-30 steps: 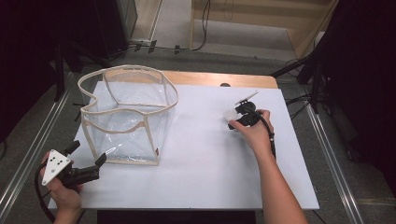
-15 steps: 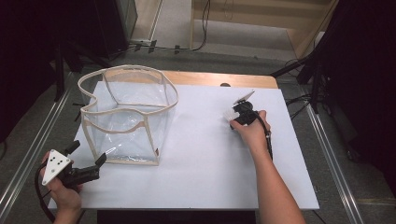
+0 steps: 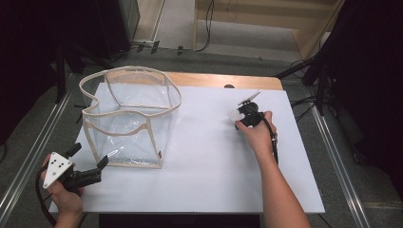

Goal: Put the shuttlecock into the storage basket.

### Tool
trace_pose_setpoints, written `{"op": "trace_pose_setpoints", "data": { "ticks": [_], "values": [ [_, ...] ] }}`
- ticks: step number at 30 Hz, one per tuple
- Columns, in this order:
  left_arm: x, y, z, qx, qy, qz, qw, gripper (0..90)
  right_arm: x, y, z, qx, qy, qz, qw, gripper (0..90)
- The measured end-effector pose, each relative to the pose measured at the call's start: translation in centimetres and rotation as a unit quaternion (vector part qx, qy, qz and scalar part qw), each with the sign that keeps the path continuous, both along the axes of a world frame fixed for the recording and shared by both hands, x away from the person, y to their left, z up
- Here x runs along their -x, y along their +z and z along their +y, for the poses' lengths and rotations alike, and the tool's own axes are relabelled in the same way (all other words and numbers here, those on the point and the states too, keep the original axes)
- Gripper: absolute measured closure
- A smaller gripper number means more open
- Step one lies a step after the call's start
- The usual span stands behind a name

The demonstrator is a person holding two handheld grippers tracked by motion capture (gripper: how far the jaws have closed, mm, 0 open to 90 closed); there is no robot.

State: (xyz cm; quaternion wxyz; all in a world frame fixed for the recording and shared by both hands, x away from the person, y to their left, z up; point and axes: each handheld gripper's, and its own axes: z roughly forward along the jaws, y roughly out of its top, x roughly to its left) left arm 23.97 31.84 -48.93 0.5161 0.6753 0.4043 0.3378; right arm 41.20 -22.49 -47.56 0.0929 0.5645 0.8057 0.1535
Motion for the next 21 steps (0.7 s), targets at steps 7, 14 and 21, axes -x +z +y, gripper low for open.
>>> {"op": "trace_pose_setpoints", "data": {
  "ticks": [7, 14, 21],
  "values": [
    [0.0, 0.0, 0.0, 0.0, -0.001, 0.0, 1.0, 0.0, 0.3, 0.5, 0.3, -0.011, 0.015, -0.009, 0.9998, 62.5],
    [0.0, 0.0, 0.1, 0.0, -0.001, 0.0, 1.0, 0.0, 0.5, 0.8, 0.7, -0.023, 0.027, -0.014, 0.9993, 62.5],
    [0.0, 0.0, 0.1, 0.001, -0.002, -0.001, 1.0, 0.0, 0.6, 1.5, 1.3, -0.038, 0.039, -0.019, 0.9983, 62.5]
  ]
}}
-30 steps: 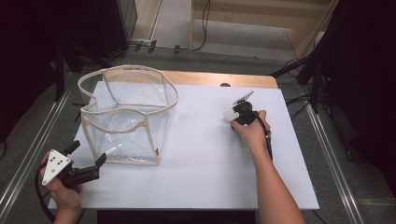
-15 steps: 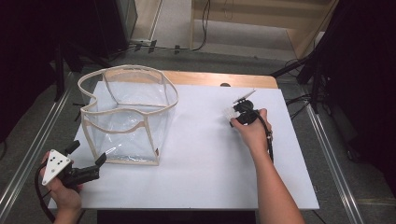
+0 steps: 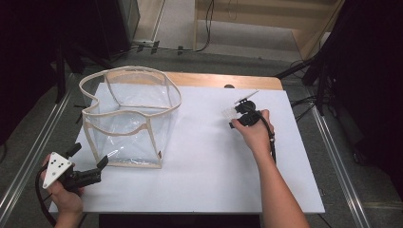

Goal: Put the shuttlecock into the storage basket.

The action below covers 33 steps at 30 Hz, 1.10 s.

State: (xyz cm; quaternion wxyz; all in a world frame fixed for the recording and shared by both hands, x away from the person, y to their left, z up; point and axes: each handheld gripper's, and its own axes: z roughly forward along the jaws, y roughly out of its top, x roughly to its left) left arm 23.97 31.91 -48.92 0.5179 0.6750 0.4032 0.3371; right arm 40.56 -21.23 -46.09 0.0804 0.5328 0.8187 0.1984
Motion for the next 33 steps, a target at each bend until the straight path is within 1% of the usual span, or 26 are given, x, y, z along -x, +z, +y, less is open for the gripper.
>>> {"op": "trace_pose_setpoints", "data": {
  "ticks": [7, 9, 13, 14, 18, 22, 29, 33],
  "values": [
    [0.0, 0.0, 0.0, 0.001, 0.0, 0.001, 1.0, 0.0, 0.0, 0.7, 0.6, -0.006, 0.01, -0.003, 0.9999, 62.5],
    [0.0, 0.0, 0.0, 0.001, 0.001, 0.001, 1.0, 0.0, -0.1, 0.9, 0.7, -0.007, 0.015, -0.004, 0.9999, 62.5],
    [0.0, 0.0, 0.0, 0.001, 0.0, 0.001, 1.0, 0.0, -0.3, 1.4, 0.9, -0.011, 0.014, -0.006, 0.9998, 62.5],
    [0.0, 0.0, 0.0, 0.001, 0.0, 0.001, 1.0, 0.0, -0.5, 1.7, 1.1, -0.01, 0.02, -0.007, 0.9997, 62.5],
    [0.0, 0.0, 0.1, 0.001, 0.0, 0.001, 1.0, 0.0, -0.6, 2.0, 1.5, -0.011, 0.021, -0.008, 0.9997, 62.5],
    [0.0, 0.0, 0.1, 0.001, -0.001, 0.001, 1.0, 0.0, -0.8, 2.3, 2.0, -0.012, 0.029, -0.012, 0.9994, 62.5],
    [0.0, 0.0, 0.0, 0.0, -0.001, 0.001, 1.0, 0.0, -0.6, 2.6, 2.8, -0.016, 0.041, -0.018, 0.9989, 62.5],
    [0.0, 0.0, 0.0, 0.0, -0.001, 0.0, 1.0, 0.0, -0.4, 3.2, 3.2, -0.024, 0.045, -0.023, 0.9984, 62.6]
  ]
}}
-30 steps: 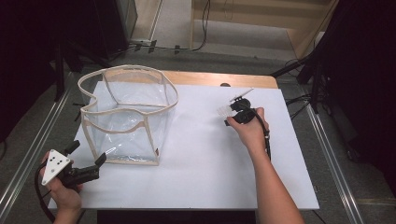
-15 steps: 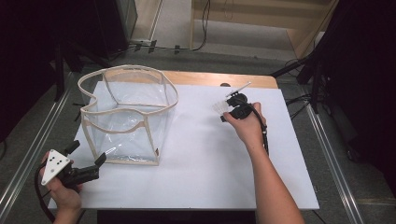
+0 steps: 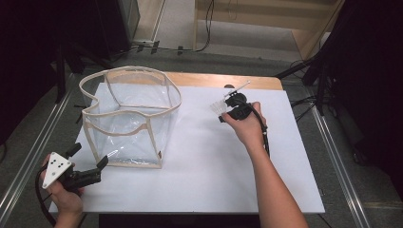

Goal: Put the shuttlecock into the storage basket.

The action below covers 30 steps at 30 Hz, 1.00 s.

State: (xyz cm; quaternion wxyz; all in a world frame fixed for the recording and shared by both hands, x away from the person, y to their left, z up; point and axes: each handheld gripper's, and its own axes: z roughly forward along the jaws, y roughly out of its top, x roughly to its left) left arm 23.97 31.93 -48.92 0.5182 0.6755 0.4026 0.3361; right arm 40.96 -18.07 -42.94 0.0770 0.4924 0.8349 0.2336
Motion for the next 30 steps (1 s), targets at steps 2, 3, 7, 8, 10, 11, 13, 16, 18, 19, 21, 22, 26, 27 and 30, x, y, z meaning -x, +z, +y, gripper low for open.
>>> {"op": "trace_pose_setpoints", "data": {
  "ticks": [2, 3, 7, 8, 10, 11, 13, 16, 18, 19, 21, 22, 26, 27, 30],
  "values": [
    [0.0, 0.0, 0.0, 0.0, 0.0, 0.0, 1.0, 0.0, 0.1, 0.3, 0.1, -0.004, 0.005, -0.005, 1.0, 62.6],
    [0.0, 0.0, 0.0, 0.0, 0.0, 0.0, 1.0, 0.0, 0.2, 0.4, 0.2, -0.005, 0.007, -0.008, 0.9999, 62.5],
    [0.0, 0.0, 0.0, 0.0, 0.0, 0.0, 1.0, 0.0, 0.4, 1.1, 0.7, -0.014, 0.014, -0.014, 0.9997, 62.5],
    [0.0, 0.0, 0.0, -0.001, 0.0, 0.0, 1.0, 0.0, 0.5, 1.2, 0.8, -0.015, 0.017, -0.017, 0.9996, 62.6],
    [0.0, 0.0, 0.0, -0.001, 0.0, 0.0, 1.0, 0.0, 0.6, 1.5, 1.1, -0.017, 0.024, -0.023, 0.9993, 62.5],
    [0.0, 0.0, 0.0, 0.0, 0.0, 0.0, 1.0, 0.0, 0.7, 1.7, 1.2, -0.016, 0.025, -0.025, 0.9992, 62.6],
    [0.0, 0.0, 0.0, 0.0, 0.001, 0.0, 1.0, 0.0, 0.8, 1.9, 1.5, -0.018, 0.03, -0.032, 0.9989, 62.6],
    [0.0, 0.0, 0.0, 0.0, 0.001, 0.0, 1.0, 0.0, 0.9, 2.2, 1.7, -0.02, 0.038, -0.037, 0.9984, 62.5],
    [0.0, 0.0, 0.0, 0.0, 0.001, 0.0, 1.0, 0.0, 1.0, 2.4, 1.9, -0.026, 0.039, -0.039, 0.9981, 62.5],
    [0.0, 0.0, 0.0, 0.0, 0.002, 0.0, 1.0, 0.0, 1.0, 2.5, 2.0, -0.028, 0.04, -0.04, 0.998, 62.5],
    [0.0, 0.0, 0.0, 0.001, 0.003, 0.0, 1.0, 0.0, 1.1, 2.7, 2.2, -0.032, 0.045, -0.044, 0.9975, 62.5],
    [0.0, 0.0, 0.0, 0.002, 0.002, 0.0, 1.0, 0.0, 1.1, 2.9, 2.2, -0.03, 0.048, -0.045, 0.9974, 62.5],
    [0.0, 0.0, 0.0, 0.002, 0.002, 0.0, 1.0, 0.0, 1.3, 3.3, 2.6, -0.036, 0.052, -0.05, 0.9968, 62.6],
    [0.0, 0.0, 0.0, 0.002, 0.002, 0.0, 1.0, 0.0, 1.3, 3.5, 2.7, -0.041, 0.056, -0.054, 0.9961, 62.6],
    [0.0, 0.0, 0.0, 0.002, 0.002, 0.0, 1.0, 0.0, 1.4, 3.9, 2.8, -0.042, 0.059, -0.059, 0.9956, 62.6]
  ]
}}
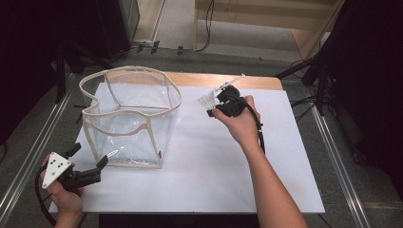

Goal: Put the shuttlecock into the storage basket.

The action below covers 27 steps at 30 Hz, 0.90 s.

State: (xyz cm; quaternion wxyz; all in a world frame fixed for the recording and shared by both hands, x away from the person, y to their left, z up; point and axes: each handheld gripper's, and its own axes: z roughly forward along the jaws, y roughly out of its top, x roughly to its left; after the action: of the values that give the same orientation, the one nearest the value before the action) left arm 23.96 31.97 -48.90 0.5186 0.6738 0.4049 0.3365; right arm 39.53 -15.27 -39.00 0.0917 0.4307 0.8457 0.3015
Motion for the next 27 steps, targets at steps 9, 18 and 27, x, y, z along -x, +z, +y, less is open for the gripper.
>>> {"op": "trace_pose_setpoints", "data": {
  "ticks": [9, 18, 27],
  "values": [
    [0.0, 0.0, 0.0, -0.001, 0.0, 0.0, 1.0, 0.0, 0.3, 1.3, 0.4, -0.011, 0.005, -0.014, 0.9998, 62.6],
    [0.0, 0.0, 0.0, -0.001, -0.001, 0.0, 1.0, 0.0, 0.4, 2.1, 0.6, -0.026, 0.006, -0.031, 0.9992, 62.6],
    [0.0, 0.0, -0.1, -0.002, -0.001, 0.0, 1.0, 0.0, 0.7, 3.2, 0.9, -0.039, 0.013, -0.043, 0.9982, 62.6]
  ]
}}
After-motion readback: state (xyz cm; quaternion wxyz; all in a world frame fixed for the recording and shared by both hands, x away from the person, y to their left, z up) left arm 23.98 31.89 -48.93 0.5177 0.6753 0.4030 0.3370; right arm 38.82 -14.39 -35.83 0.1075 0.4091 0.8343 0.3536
